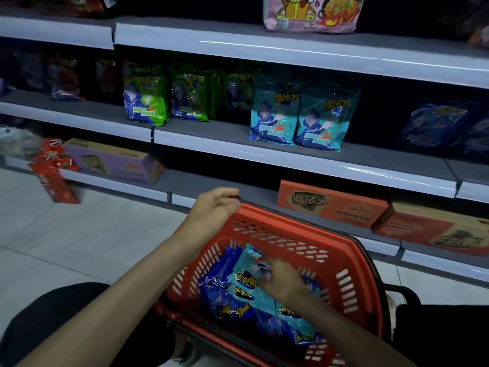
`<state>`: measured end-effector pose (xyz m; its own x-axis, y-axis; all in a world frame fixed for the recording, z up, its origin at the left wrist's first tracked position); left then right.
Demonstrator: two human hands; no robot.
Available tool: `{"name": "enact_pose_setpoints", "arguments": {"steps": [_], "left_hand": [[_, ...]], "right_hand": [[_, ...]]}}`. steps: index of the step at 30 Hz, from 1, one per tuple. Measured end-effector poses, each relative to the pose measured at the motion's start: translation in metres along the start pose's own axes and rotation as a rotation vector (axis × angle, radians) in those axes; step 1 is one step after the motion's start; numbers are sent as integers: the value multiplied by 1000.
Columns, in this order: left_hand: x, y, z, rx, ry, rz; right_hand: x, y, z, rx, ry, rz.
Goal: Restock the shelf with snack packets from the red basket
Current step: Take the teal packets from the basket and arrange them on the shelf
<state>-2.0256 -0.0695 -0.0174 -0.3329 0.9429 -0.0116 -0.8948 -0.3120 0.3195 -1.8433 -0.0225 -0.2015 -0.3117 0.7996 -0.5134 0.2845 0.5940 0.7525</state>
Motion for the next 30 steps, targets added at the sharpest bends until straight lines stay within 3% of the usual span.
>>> {"name": "enact_pose_setpoints", "arguments": {"steps": [4,12,16,24,30], "left_hand": [[-1,8,-9,-32,25,11],[8,25,-20,-69,36,58],[12,24,-20,-31,25,44],[11,15,-22,5,30,31],[6,6,-21,40,10,29]], "right_hand": [[15,-42,-3,-275,18,-49],[30,-70,-6,-413,4,-56],[32,-66,-3,-333,16,-100],[19,-35,-12,-318,52,93],[21,-5,1,-110,-9,145]]}}
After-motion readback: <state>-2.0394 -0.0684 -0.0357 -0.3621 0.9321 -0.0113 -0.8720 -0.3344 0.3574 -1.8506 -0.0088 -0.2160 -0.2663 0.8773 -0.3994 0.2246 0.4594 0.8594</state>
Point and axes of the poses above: each hand's wrist, its own x-axis towards the middle knuckle, its own y-axis out of the back of the hand, z = x × y, the point moved 5 cm from there along x, towards the middle knuckle, and after that the axes turned 13 degrees about -y, right-handed, at the moved point
